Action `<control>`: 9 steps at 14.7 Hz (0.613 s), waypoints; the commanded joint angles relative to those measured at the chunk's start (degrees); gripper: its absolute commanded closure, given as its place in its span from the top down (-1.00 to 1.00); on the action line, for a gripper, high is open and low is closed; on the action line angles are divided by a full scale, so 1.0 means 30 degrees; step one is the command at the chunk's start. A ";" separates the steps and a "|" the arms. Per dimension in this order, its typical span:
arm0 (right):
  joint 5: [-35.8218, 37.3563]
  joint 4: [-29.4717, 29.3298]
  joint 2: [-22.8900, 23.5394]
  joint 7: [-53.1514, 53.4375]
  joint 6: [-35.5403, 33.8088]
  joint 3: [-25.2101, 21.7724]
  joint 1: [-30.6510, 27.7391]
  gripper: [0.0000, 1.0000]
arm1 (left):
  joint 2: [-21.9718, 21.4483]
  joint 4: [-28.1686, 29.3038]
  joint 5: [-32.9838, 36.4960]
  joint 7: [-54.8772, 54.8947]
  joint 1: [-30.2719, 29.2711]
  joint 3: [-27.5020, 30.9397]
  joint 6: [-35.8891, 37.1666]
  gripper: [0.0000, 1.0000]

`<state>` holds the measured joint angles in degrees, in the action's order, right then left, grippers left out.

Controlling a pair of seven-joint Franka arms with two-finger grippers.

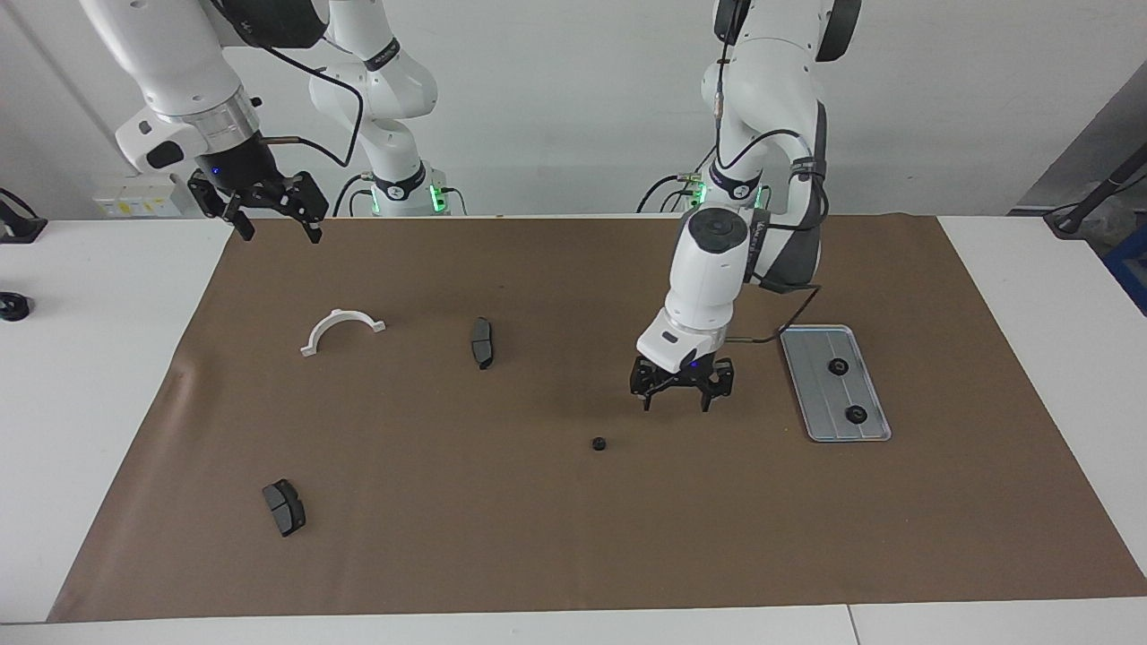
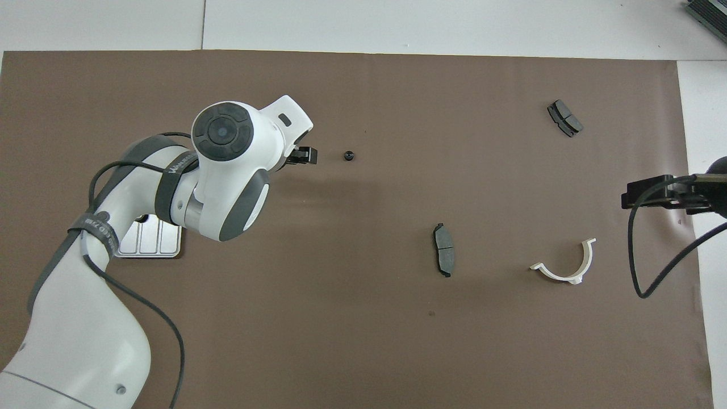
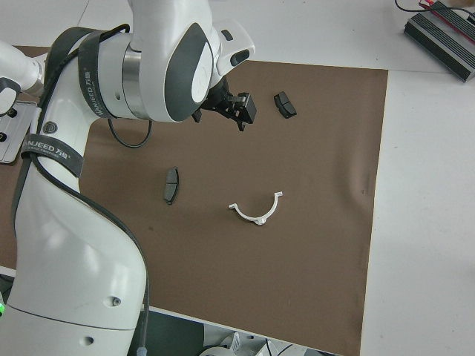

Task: Place bearing gear from tray to pile
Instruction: 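Carry the ring to the table center and open the left gripper, then move the left gripper back over the silver tray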

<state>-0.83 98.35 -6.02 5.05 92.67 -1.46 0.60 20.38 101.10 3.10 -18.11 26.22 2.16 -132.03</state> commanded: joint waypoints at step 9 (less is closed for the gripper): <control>0.0012 -0.0145 0.0013 0.0105 -0.0129 0.0134 -0.0084 1.00 | -0.3951 0.4703 -0.0475 0.6500 -0.6099 -0.0223 0.1157 1.00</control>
<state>-0.83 98.35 -6.02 5.05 92.67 -1.46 0.60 10.30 111.33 2.91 -1.24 10.67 2.30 -125.39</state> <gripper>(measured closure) 0.000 0.000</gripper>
